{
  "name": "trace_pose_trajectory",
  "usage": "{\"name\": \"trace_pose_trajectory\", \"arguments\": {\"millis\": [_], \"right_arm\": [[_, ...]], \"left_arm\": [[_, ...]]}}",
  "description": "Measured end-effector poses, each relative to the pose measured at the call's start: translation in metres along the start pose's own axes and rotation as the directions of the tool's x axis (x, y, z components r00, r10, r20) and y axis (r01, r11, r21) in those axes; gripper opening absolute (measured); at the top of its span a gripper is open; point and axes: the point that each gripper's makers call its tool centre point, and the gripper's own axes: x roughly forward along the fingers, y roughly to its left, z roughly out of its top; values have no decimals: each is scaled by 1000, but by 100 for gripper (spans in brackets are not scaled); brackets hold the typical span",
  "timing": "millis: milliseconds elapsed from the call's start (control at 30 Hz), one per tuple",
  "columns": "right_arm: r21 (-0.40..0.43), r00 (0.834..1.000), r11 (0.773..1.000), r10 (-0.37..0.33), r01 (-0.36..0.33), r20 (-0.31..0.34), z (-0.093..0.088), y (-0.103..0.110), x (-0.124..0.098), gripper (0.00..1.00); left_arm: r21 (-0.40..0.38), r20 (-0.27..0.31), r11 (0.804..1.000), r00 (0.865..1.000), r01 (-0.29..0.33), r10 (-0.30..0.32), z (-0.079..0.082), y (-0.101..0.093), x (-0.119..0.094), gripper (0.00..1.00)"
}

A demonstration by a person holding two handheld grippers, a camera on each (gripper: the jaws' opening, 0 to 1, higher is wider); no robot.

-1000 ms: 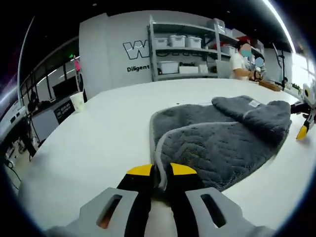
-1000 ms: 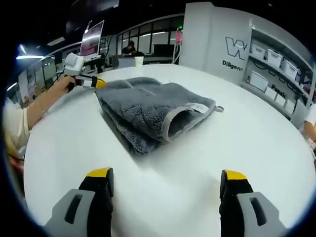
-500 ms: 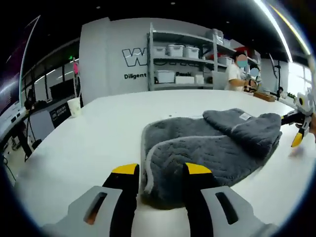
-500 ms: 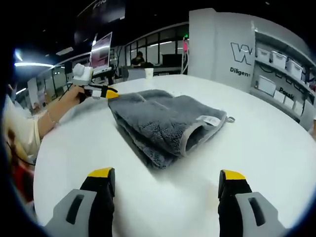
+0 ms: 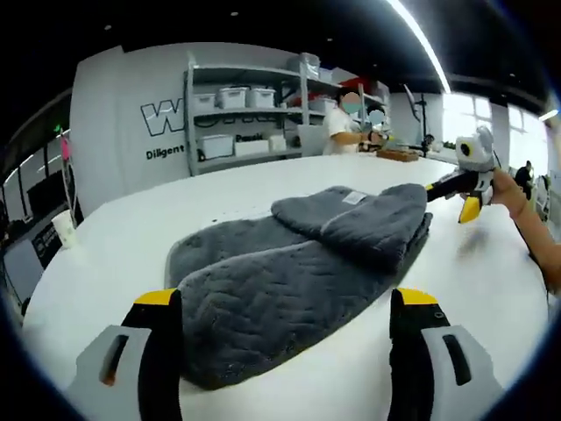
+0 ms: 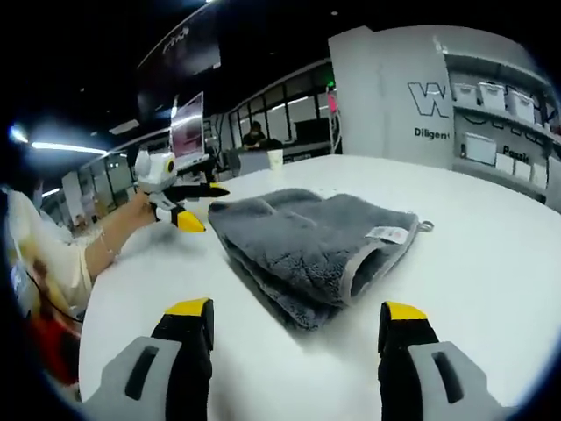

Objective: Open the folded towel by lifting each exposed corner and separating the folded layers until the towel lies flat within the target outline without major curled edges

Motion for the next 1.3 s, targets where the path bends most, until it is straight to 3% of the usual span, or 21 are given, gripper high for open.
{"name": "trace_pose_trajectory", "arguments": {"millis": [233, 333, 467, 600, 900, 1300], "right_arm": [[80, 993, 996, -39, 30, 110, 18, -17, 0, 54], [107, 985, 993, -60, 43, 159, 25, -24, 1, 41], [115, 980, 992, -75, 55, 184, 25, -30, 5, 15], [138, 975, 987, -104, 78, 195, 24, -38, 6, 0], [112, 971, 988, -124, 103, 203, 27, -41, 1, 0], [184, 931, 960, -256, 212, 260, 31, -73, -35, 0]], "left_arm": [[-39, 8, 997, 998, 61, -60, -1, -11, 0, 100], [-26, 6, 997, 998, 71, -70, -1, -16, 2, 100], [-37, 1, 995, 995, 97, -97, -3, -23, 5, 100], [-28, -18, 995, 995, 97, -97, -8, -25, 7, 99], [-37, -24, 993, 993, 114, -115, -10, -29, 9, 99], [-57, -42, 990, 991, 127, -129, -16, -29, 12, 97]]}}
